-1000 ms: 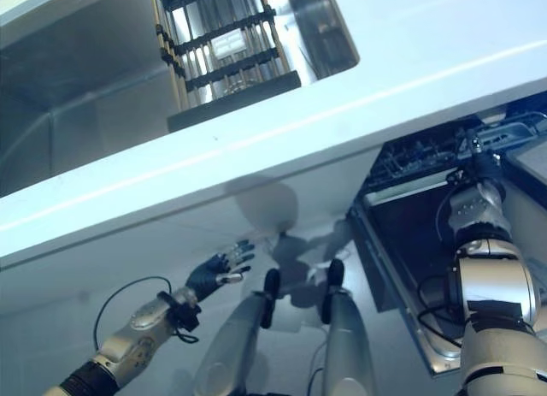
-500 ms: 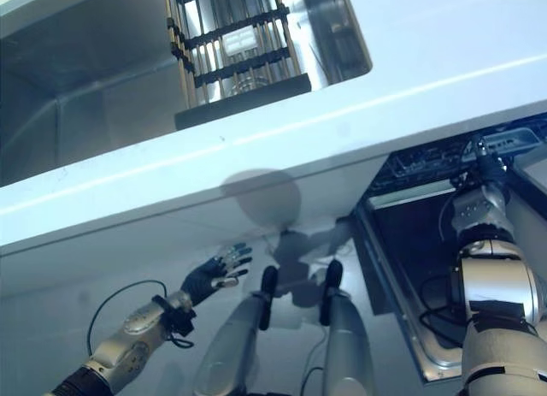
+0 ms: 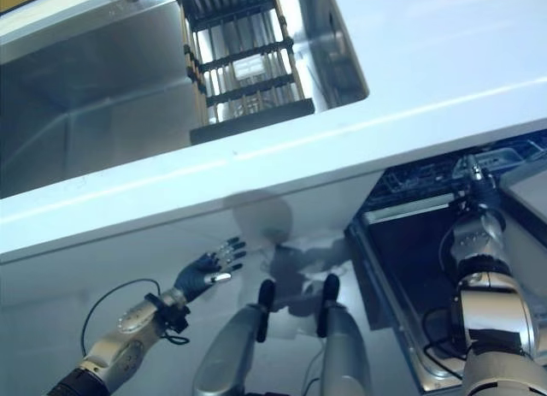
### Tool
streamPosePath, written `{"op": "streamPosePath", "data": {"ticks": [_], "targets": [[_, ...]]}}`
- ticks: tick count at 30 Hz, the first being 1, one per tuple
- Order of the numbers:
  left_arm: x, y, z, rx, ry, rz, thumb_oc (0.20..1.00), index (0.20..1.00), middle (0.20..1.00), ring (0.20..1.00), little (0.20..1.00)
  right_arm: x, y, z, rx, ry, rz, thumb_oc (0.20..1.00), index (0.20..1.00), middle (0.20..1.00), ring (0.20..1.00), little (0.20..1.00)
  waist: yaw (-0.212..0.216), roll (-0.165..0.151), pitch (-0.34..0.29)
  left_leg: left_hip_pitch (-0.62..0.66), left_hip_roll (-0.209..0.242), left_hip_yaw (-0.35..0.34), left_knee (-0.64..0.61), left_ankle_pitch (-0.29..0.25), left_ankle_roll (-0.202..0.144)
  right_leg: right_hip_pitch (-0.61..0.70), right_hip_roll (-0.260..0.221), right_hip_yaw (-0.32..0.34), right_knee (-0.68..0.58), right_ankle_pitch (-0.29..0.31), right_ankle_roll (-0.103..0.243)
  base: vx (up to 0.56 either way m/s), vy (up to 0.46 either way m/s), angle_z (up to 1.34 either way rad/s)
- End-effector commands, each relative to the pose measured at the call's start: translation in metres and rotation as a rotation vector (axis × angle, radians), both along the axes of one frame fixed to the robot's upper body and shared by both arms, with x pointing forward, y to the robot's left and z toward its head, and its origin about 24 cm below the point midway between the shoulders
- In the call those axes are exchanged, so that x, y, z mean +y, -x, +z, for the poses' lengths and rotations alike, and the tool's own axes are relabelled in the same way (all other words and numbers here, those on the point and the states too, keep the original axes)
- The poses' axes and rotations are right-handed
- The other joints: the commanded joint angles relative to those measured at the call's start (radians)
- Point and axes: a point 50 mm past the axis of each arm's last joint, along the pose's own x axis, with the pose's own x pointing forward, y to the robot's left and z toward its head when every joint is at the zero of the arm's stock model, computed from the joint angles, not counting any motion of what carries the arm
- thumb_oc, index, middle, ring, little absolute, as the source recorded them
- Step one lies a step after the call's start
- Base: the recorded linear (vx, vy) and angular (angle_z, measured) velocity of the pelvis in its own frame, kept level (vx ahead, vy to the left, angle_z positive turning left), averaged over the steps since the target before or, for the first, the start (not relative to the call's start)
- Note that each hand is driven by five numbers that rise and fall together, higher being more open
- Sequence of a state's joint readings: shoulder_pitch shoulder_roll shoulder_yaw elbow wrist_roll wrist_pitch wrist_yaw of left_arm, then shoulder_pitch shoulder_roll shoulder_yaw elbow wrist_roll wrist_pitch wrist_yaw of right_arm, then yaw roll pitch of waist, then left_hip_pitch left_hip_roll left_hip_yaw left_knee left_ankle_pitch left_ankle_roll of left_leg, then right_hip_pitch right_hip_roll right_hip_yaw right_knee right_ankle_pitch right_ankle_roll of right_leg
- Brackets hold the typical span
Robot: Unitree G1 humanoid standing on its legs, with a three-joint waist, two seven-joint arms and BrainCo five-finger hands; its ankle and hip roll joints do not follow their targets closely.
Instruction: Pick up plates and place into dishwasher.
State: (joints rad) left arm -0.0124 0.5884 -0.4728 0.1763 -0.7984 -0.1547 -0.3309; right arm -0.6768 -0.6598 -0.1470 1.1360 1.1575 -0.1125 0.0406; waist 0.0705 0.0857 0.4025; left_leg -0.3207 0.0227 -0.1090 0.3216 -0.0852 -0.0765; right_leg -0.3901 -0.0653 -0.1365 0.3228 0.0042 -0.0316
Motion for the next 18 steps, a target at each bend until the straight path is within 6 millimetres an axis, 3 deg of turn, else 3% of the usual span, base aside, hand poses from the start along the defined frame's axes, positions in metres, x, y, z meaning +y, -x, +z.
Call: {"op": "streamPosePath", "data": {"ticks": [1, 6, 10, 14, 18], "targets": [[0.004, 0.014, -0.002, -0.029, 0.023, 0.021, 1.0, 1.0, 1.0, 1.0, 1.0, -0.005, 0.016, -0.011, -0.079, -0.022, -0.042, 1.0, 1.0, 1.0, 1.0, 1.0, -0.007, -0.035, -0.106, -0.015, 0.013, 0.073, -0.028, 0.055, 0.089, 0.092, 0.0, 0.077, -0.046, -0.018, 0.024, 0.07, 0.042, -0.14], [0.009, 0.022, -0.011, 0.0, 0.022, 0.053, 1.0, 1.0, 1.0, 1.0, 1.0, -0.003, 0.036, -0.033, -0.221, -0.186, -0.117, 1.0, 1.0, 1.0, 1.0, 1.0, -0.026, -0.055, -0.143, 0.038, 0.017, 0.093, -0.052, 0.041, 0.096, 0.14, 0.001, 0.096, -0.074, -0.016, 0.032, 0.06, 0.05, -0.14], [0.01, 0.029, -0.019, 0.038, 0.039, 0.076, 1.0, 1.0, 1.0, 1.0, 1.0, -0.004, 0.065, -0.062, -0.353, -0.393, -0.277, 1.0, 1.0, 1.0, 1.0, 1.0, -0.042, -0.067, -0.186, 0.093, 0.015, 0.106, -0.083, 0.027, 0.102, 0.192, -0.001, 0.105, -0.111, -0.013, 0.043, 0.08, 0.07, -0.12], [0.004, 0.036, -0.025, 0.066, 0.043, 0.071, 1.0, 1.0, 1.0, 1.0, 1.0, -0.005, 0.085, -0.082, -0.294, -0.454, -0.381, 1.0, 1.0, 1.0, 1.0, 1.0, -0.054, -0.079, -0.227, 0.148, 0.014, 0.117, -0.113, 0.02, 0.104, 0.242, 0.0, 0.11, -0.148, -0.005, 0.052, 0.08, 0.085, -0.04], [0.002, 0.043, -0.031, 0.086, 0.035, 0.077, 1.0, 1.0, 1.0, 1.0, 1.0, -0.002, 0.1, -0.092, -0.1, -0.282, -0.354, 1.0, 1.0, 1.0, 1.0, 1.0, -0.073, -0.092, -0.263, 0.195, 0.01, 0.129, -0.138, 0.016, 0.11, 0.273, 0.001, 0.121, -0.167, 0.004, 0.057, 0.06, 0.076, -0.11]]}}
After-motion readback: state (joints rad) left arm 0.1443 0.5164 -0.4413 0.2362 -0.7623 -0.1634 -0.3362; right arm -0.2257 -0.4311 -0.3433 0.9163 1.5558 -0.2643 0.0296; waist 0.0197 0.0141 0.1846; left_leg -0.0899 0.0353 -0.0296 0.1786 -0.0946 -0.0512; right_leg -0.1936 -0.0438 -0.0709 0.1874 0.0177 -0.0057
